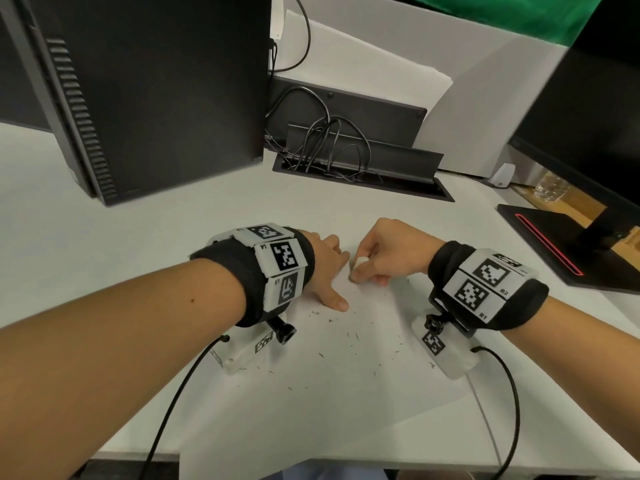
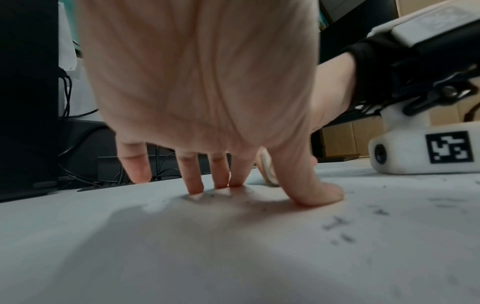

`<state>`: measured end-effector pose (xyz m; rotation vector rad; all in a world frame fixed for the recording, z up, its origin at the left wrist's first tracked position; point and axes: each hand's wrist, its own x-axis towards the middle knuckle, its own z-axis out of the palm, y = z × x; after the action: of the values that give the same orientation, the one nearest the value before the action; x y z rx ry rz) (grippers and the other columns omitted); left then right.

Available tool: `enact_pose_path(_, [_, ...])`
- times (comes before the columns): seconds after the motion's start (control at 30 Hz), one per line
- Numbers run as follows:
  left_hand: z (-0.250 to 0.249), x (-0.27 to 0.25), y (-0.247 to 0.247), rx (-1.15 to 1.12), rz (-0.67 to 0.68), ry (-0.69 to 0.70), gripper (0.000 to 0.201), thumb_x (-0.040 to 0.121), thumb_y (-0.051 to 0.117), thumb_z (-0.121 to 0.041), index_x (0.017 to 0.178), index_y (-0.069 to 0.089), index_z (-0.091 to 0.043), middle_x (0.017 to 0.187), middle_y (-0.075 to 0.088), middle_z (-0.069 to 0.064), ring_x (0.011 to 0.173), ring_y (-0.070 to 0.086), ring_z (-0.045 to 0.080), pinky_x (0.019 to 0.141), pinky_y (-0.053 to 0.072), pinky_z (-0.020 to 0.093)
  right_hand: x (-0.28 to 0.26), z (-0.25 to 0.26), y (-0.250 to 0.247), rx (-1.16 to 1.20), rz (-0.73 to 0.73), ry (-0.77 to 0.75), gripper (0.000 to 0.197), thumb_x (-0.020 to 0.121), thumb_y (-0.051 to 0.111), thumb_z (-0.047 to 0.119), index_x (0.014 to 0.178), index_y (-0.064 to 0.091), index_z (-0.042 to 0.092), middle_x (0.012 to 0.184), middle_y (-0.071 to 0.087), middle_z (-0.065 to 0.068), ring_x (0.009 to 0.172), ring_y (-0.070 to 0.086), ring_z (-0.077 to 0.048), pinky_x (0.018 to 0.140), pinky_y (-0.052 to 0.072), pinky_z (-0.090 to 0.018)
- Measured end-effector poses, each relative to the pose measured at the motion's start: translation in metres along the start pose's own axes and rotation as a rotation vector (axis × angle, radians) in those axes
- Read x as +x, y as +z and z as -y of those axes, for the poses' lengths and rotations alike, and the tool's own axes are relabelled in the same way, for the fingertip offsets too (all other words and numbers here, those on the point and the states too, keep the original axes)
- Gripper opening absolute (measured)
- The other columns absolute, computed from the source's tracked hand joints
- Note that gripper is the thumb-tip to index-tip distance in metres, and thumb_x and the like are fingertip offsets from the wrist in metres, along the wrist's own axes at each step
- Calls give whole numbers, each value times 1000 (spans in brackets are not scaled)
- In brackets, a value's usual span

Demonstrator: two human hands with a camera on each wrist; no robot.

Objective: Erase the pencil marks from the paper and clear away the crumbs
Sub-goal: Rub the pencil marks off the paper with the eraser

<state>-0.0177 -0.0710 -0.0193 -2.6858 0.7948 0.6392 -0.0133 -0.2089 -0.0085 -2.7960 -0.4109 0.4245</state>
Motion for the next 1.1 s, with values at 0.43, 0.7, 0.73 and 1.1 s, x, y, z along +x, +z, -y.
enact_pose_path(0.43, [0,1,0,8,-5,-8,88,85,44,-65,150,9,-18,150,19,4,134,30,27,102,34,44,4,-2,-1,-74,-109,34,10,79,67,19,75,71,11,56,62,0,49,51,-3,54,41,-14])
enact_pose_path(0.7, [0,0,0,7,-7,-9,88,85,45,-65,151,8,-19,149,19,4,134,30,27,101,35,43,5,-2,0,-60,-108,25,10,79,68,20,72,69,12,60,65,-2,49,52,-3,51,39,-11])
enact_pose_path(0.73, [0,0,1,6,-8,-9,88,85,45,-65,151,8,-19,149,20,3,133,31,27,101,35,43,4,-2,1,-47,-92,22,9,78,68,19,71,69,14,61,65,-2,49,52,-3,49,38,-8])
enact_pose_path(1.1, [0,1,0,4,-17,-16,89,85,45,-65,151,8,-19,150,19,3,133,31,27,100,36,43,-2,-3,-1,117,64,44,8,75,74,15,73,72,8,50,62,4,43,56,-2,52,47,-10])
